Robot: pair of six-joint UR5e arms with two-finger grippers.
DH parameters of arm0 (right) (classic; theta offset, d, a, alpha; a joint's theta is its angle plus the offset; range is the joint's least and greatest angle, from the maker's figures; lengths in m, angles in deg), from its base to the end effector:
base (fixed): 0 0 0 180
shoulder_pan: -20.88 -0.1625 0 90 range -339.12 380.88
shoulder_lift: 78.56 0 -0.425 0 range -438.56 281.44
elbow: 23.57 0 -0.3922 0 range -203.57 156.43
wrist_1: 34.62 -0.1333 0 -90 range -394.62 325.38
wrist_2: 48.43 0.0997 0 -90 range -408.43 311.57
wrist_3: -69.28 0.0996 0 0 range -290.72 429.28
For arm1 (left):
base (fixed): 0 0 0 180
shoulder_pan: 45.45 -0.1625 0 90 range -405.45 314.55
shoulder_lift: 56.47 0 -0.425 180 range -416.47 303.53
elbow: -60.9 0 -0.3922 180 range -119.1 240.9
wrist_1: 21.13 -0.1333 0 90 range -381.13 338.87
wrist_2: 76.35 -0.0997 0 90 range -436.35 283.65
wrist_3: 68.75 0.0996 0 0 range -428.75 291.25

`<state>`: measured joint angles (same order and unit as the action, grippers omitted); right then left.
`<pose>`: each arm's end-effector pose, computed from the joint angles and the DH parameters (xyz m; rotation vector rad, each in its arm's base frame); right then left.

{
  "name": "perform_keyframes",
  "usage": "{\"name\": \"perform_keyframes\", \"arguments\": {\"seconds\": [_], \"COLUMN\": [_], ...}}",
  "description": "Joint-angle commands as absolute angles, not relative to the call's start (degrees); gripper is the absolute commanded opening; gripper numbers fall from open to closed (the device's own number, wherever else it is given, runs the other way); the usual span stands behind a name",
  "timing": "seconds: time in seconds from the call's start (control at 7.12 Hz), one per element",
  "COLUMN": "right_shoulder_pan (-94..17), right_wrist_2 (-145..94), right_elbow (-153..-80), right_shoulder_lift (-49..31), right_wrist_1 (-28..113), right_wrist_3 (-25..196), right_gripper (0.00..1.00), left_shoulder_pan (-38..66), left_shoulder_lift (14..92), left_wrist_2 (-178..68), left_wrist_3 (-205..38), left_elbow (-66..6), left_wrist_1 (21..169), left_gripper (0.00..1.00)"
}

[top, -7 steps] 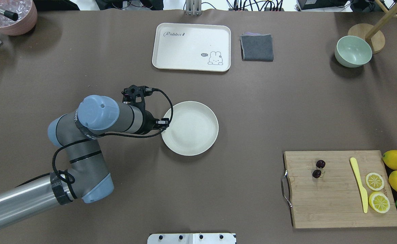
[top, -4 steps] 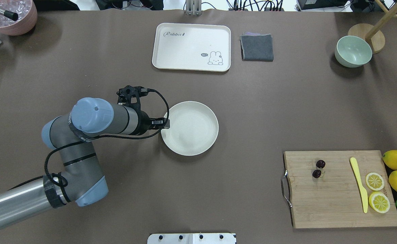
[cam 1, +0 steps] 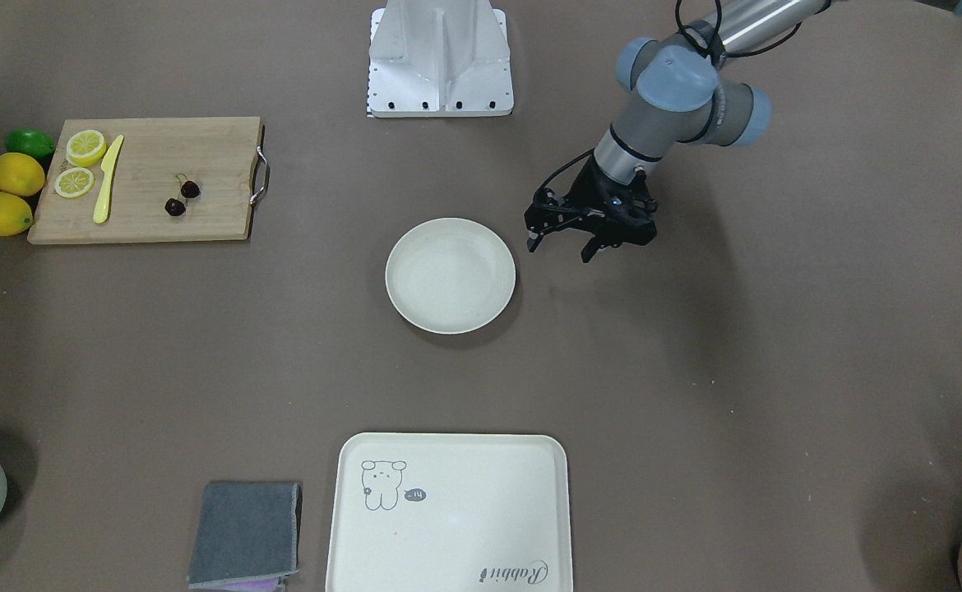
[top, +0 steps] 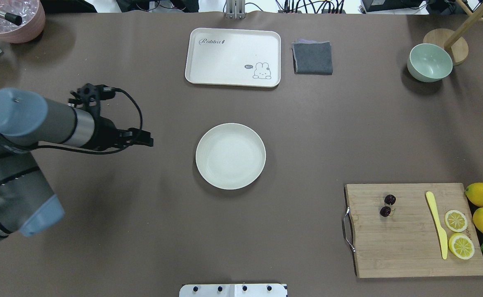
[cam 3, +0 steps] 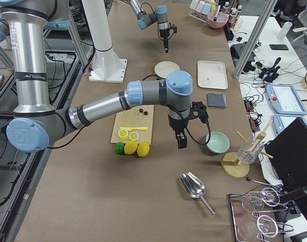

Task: Place red cherry on plate
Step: 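Open the left gripper and withdraw it from the plate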

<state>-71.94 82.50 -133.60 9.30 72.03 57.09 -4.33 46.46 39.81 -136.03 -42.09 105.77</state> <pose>0.0919 -0.4816 0.5045 0.1849 -0.6967 -0.1908 0.3728 -0.4441 0.3574 0.2209 1.1270 -0.0349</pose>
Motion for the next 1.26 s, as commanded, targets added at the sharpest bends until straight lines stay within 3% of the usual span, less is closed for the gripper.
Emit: {"name": "perform_keyframes", "arguments": {"seconds": [0.0, 0.56, 1.12], "right_shoulder_pan": [-71.9, -71.9, -71.9], "right_wrist_2": [82.6, 82.7, 82.7], "right_elbow": [-133.6, -133.6, -133.6], "right_shoulder_lift": [9.1, 8.5, 8.5], "right_wrist_1": [72.0, 72.3, 72.3], "right_wrist_3": [57.2, 57.3, 57.2], "right_gripper": [1.00, 1.00, 1.00], "left_shoulder_pan": [7.1, 31.3, 40.2], "left_shoulder_lift": [40.4, 34.8, 35.0], "left_wrist_2": [51.8, 71.2, 72.4], "left_wrist_3": [-125.1, -104.1, -83.0], "left_elbow": [-43.8, -38.3, -40.2], "left_wrist_1": [105.7, 103.3, 82.8], "left_gripper": [0.97, 0.97, 0.97]}}
